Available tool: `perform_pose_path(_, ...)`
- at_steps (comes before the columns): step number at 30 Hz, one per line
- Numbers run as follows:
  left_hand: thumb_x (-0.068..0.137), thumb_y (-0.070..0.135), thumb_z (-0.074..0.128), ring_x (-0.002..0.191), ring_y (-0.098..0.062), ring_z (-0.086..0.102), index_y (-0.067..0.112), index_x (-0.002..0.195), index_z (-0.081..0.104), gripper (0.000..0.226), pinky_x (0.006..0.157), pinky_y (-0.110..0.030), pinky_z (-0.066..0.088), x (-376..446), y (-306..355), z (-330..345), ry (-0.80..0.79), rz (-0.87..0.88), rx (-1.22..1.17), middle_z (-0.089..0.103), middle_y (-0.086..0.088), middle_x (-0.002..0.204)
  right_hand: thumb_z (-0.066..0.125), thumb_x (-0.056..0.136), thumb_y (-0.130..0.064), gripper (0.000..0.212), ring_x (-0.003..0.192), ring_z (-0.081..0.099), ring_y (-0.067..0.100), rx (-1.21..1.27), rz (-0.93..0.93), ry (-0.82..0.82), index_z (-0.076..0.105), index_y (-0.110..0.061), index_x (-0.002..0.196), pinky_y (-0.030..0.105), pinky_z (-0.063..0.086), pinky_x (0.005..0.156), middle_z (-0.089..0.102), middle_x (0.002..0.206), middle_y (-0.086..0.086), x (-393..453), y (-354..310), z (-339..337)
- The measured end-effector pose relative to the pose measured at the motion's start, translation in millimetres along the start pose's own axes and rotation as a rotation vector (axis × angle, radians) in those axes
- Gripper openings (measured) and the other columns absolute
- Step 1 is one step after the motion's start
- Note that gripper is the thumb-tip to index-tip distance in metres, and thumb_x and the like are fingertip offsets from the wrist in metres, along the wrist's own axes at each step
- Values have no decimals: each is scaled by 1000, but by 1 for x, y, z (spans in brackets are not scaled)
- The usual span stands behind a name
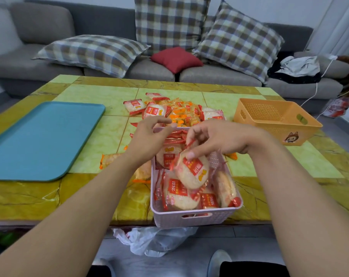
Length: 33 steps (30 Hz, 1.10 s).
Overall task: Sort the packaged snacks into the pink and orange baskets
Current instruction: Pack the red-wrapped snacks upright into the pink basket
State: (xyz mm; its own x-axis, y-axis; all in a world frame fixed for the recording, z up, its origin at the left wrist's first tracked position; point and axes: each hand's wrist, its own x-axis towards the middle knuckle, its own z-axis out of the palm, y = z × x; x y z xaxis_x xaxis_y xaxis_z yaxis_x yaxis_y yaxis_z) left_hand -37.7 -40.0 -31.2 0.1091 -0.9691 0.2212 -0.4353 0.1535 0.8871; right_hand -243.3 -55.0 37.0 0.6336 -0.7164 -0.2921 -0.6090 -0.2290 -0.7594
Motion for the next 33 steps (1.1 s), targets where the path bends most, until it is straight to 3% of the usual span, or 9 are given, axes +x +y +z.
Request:
perform_pose_path(4, 100, 58, 42, 82, 16, 62, 11, 92, 74, 57, 74, -16, 46, -7, 18, -13, 35, -73, -134, 67, 22, 96, 77, 85, -7, 22, 64, 66, 13, 360, -99, 397, 58, -12, 94, 26, 54, 57, 70, 79, 9, 8, -5, -1)
perform_pose_path(8, 83, 80, 50, 92, -12, 69, 6, 94, 75, 79, 83, -29, 51, -8, 9, -14, -23, -55, -129, 76, 1, 97, 67, 94, -2, 29, 73, 65, 23, 610, -58, 505, 57, -2, 121, 36, 63, 67, 63, 100, 19, 17, -7, 0)
perform_pose_path(11, 75, 65, 72, 92, -28, 71, 9, 84, 71, 57, 87, -53, 57, -7, 3, -14, -23, -23, -168, 75, -11, 93, 64, 96, -1, 43, 77, 71, 24, 623, 12, 478, 51, -4, 137, 38, 64, 71, 66, 107, 18, 18, -6, 1)
perform_pose_path(14, 84, 42, 76, 89, -28, 72, 13, 82, 67, 31, 85, -59, 57, -7, 4, -15, 17, -23, -290, 74, -16, 93, 71, 92, -4, 33, 75, 73, 21, 445, 64, 440, 59, -6, 122, 32, 61, 64, 72, 105, 16, 14, -4, -1)
perform_pose_path(18, 85, 30, 79, 101, -24, 71, 11, 88, 71, 21, 91, -56, 56, -3, 4, -15, 40, -1, -303, 76, -4, 101, 85, 80, -16, 43, 87, 75, 24, 32, 173, 292, 56, -12, 112, 50, 61, 84, 74, 99, 7, 12, 0, 1)
perform_pose_path(21, 79, 30, 85, 120, -2, 57, 16, 82, 75, 18, 105, -44, 47, 2, -2, -16, 12, 67, -110, 71, 14, 114, 85, 81, -27, 54, 78, 75, 21, -233, 299, 249, 50, -19, 122, 42, 61, 80, 75, 98, 5, 10, 0, 0)
perform_pose_path(25, 74, 41, 86, 146, -16, 30, 26, 84, 77, 20, 118, -38, 22, 6, -13, -12, -125, 126, 347, 61, 9, 136, 77, 89, -33, 23, 75, 76, 22, -390, 336, 194, 68, -14, 99, 28, 58, 60, 76, 83, 7, 3, -9, 2)
perform_pose_path(28, 73, 37, 87, 147, -20, 27, 31, 84, 75, 17, 123, -39, 15, 8, -19, -7, -203, 111, 435, 58, 5, 141, 78, 82, -53, 31, 68, 71, 10, -486, 310, 3, 75, -24, 90, 23, 51, 56, 74, 78, -6, 4, -19, 15)
perform_pose_path(33, 71, 20, 89, 139, -24, 38, 29, 92, 72, 29, 119, -47, 27, 7, -15, -5, -209, 74, 462, 58, 0, 140, 80, 70, -65, 43, 77, 68, 11, -621, 343, -208, 76, -33, 98, 26, 53, 67, 73, 90, -9, 11, -24, 42)
